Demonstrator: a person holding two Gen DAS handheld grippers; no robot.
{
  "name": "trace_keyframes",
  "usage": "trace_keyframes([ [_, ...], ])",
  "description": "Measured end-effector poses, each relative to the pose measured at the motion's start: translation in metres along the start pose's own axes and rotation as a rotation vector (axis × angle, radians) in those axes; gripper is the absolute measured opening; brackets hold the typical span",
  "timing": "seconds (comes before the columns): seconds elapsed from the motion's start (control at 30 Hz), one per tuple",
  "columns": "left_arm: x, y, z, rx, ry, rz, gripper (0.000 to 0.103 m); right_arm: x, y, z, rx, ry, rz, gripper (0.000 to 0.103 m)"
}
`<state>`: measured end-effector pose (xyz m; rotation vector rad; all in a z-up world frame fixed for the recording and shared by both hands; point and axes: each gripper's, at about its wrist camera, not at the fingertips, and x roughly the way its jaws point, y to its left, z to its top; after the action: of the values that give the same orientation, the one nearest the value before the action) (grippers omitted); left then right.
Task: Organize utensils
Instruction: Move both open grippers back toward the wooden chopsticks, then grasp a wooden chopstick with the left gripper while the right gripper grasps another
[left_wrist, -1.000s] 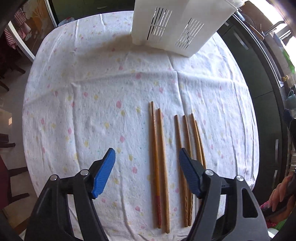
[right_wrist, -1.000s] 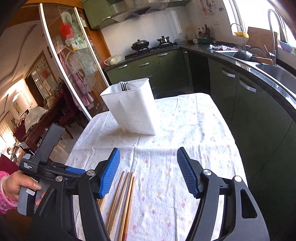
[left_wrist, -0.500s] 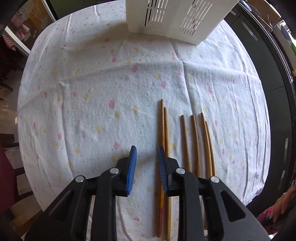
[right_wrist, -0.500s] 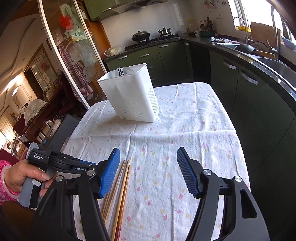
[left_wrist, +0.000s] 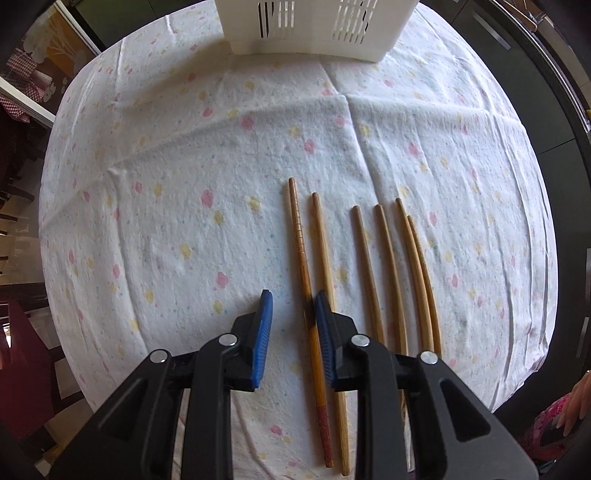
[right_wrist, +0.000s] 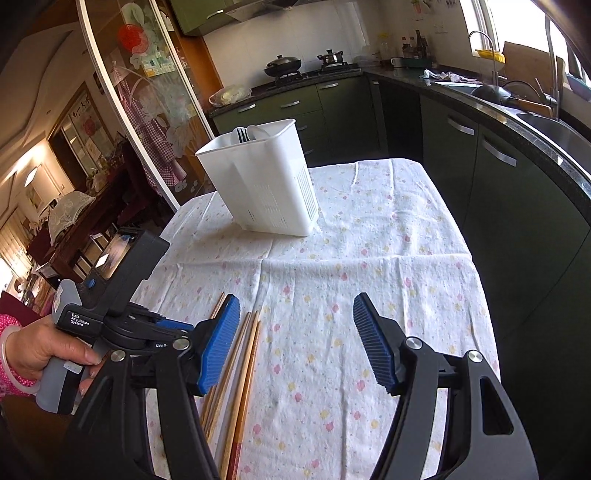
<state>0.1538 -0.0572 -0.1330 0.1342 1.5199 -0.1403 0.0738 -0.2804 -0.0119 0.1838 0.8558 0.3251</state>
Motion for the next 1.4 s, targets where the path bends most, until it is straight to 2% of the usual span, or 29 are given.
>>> trace_keyframes([
  [0.03,0.0,-0.001,-0.001,0.004,0.002,0.009,0.022,0.003,0.003,0.0,-0.013,0.02,-0.01,0.064],
  [0.1,0.005,-0.001,0.007,0.012,0.008,0.016,0.009,0.016,0.01,0.001,-0.049,0.097,-0.029,0.064],
  [0.17,0.004,0.001,0.005,0.017,0.014,0.019,0.008,0.033,0.019,-0.001,-0.084,0.199,-0.027,0.063],
  [0.33,0.005,0.014,-0.005,0.013,0.025,0.012,0.007,0.08,0.036,-0.008,-0.131,0.478,0.009,0.028],
  [0.47,0.006,0.028,-0.016,0.006,0.039,0.008,0.007,0.114,0.038,-0.016,-0.117,0.628,0.004,0.022],
  [0.67,0.004,0.047,-0.023,-0.01,0.036,-0.013,0.007,0.128,0.05,-0.017,-0.125,0.665,-0.01,0.022],
  [0.87,0.008,0.054,-0.025,0.002,0.03,-0.024,0.007,0.134,0.061,-0.02,-0.155,0.704,-0.07,0.022],
  [1.4,0.005,0.049,-0.025,0.004,0.027,-0.028,0.007,0.176,0.096,-0.018,-0.239,0.805,-0.189,0.018],
])
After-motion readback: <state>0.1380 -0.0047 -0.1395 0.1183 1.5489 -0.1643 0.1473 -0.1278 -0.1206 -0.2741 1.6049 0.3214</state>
